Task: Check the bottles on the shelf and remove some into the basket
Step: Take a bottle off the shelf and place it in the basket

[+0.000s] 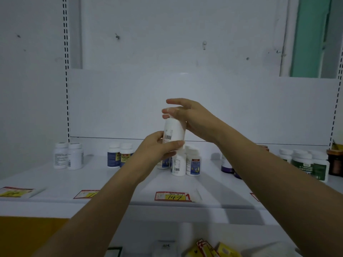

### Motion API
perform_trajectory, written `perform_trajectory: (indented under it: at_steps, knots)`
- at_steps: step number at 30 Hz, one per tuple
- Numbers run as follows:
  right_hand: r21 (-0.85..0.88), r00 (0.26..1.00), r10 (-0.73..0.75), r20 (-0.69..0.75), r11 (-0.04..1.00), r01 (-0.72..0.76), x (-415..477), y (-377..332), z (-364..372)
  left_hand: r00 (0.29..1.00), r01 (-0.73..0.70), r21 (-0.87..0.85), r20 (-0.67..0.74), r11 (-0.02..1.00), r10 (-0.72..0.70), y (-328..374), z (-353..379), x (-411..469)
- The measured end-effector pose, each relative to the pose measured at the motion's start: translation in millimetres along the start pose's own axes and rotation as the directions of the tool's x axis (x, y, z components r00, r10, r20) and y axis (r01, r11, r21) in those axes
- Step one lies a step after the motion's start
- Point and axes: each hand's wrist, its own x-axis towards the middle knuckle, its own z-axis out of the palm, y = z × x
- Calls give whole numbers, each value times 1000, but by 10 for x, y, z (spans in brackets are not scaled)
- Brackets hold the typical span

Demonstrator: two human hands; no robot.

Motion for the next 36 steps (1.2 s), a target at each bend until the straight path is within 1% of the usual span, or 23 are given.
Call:
perform_trajectory:
  at_steps: [1,3,4,5,7,10,13,15,16,18,20,26,30,32,33,36]
  knots:
    - [-18,1000,7,1,1000,-7,2,0,6,999,-13,9,-48,1000,14,1,7,-2]
    - [-128,999,25,-45,991,-30,20,22,11,986,-49,42,-158,998,55,-5,29,2]
    - [-179,996,27,-84,983,-42,24,36,10,979,-60,65,-192,996,71,-8,42,4]
    - [-188,993,29,-118,981,-51,26,49,1,975,-67,82,-208,994,83,-6,55,-2]
    - [-97,990,30,-136,994,-43,14,65,-40,981,-57,72,-180,996,69,-20,65,7]
    - [28,998,19,-65,999,-17,-22,55,-122,998,27,32,-49,999,-25,-45,45,16]
    - [50,999,24,28,998,-25,-33,60,-155,995,92,-122,46,988,-87,-74,5,26]
    - [53,998,31,52,998,-33,-26,64,-151,996,86,-131,34,988,-82,-100,11,37]
    - [34,998,38,43,999,-40,-21,62,-144,998,68,-86,-1,994,-68,-108,25,45]
    - [-62,999,52,-4,997,-52,-12,67,-125,996,27,10,-90,1000,-26,-118,58,56]
    - [-144,996,67,-59,987,-75,-1,90,-114,988,3,34,-154,999,3,-114,82,60]
    - [-158,992,8,-127,987,-28,5,156,-102,990,23,115,-139,993,-6,-122,64,82]
    - [-196,997,0,-78,981,-16,33,160,-15,987,19,200,-161,980,14,-112,-3,95]
    - [-262,1000,-13,-28,965,5,100,93,88,987,32,329,-158,944,22,-81,-102,61]
    - [-305,1000,-25,-2,952,23,153,44,172,989,35,415,-144,909,27,-64,-190,25]
    - [-431,992,-99,83,894,125,313,-113,573,996,49,649,-93,759,15,9,-601,-180]
